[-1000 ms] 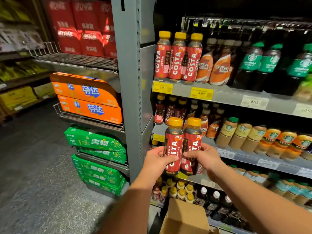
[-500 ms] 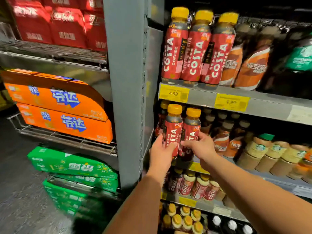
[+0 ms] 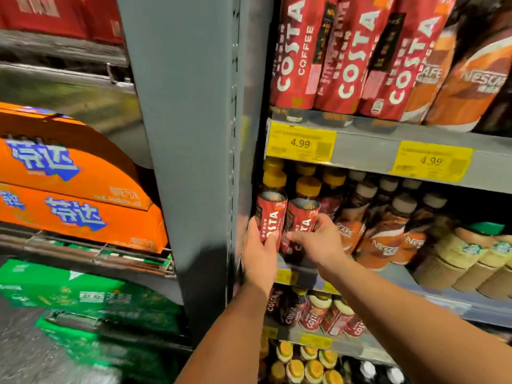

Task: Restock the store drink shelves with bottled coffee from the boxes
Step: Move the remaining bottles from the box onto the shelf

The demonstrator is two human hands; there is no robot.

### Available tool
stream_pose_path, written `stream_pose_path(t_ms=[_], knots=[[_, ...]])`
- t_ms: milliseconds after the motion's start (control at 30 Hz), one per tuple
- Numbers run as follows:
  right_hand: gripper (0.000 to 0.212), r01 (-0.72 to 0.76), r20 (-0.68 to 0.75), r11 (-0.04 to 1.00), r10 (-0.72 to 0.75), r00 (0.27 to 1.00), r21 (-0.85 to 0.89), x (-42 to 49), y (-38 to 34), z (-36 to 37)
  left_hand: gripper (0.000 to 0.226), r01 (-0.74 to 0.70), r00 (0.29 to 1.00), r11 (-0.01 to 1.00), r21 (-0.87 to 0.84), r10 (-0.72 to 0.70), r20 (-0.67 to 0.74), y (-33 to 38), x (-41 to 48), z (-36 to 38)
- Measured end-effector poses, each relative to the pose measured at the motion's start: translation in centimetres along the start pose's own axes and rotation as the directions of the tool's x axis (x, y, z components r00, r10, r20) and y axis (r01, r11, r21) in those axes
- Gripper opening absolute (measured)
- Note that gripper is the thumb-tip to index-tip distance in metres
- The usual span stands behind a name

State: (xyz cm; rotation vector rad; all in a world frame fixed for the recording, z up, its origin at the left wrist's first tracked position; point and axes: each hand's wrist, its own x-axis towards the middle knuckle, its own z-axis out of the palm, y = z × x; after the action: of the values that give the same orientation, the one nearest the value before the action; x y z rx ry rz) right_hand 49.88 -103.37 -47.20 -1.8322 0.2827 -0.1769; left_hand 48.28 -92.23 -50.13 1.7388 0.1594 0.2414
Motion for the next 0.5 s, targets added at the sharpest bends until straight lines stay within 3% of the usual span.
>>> stream_pose_path(t_ms=[200, 333, 500], knots=[[0.04, 0.06, -0.095, 0.998, -0.058, 0.994, 0.02, -1.2, 0.2, 0.1, 0.047, -0.041, 0.997, 0.986, 0.161, 0.051, -0.055, -0.8, -0.8, 0.2], [0.032, 0.087, -0.064, 0.991, -0.081, 0.995, 0.097, -2.8, 0.8, 0.4, 0.046, -0.011, 0.994, 0.974, 0.226, 0.036, -0.106, -0.5, -1.0, 0.4], [0.036, -0.049, -0.12, 0.989, 0.031, 0.992, -0.142, -3.6, 0.1, -0.7, 0.064, 0.138, 0.988, 0.935, 0.327, -0.107, -0.109, 0.8, -2.1, 0.8]])
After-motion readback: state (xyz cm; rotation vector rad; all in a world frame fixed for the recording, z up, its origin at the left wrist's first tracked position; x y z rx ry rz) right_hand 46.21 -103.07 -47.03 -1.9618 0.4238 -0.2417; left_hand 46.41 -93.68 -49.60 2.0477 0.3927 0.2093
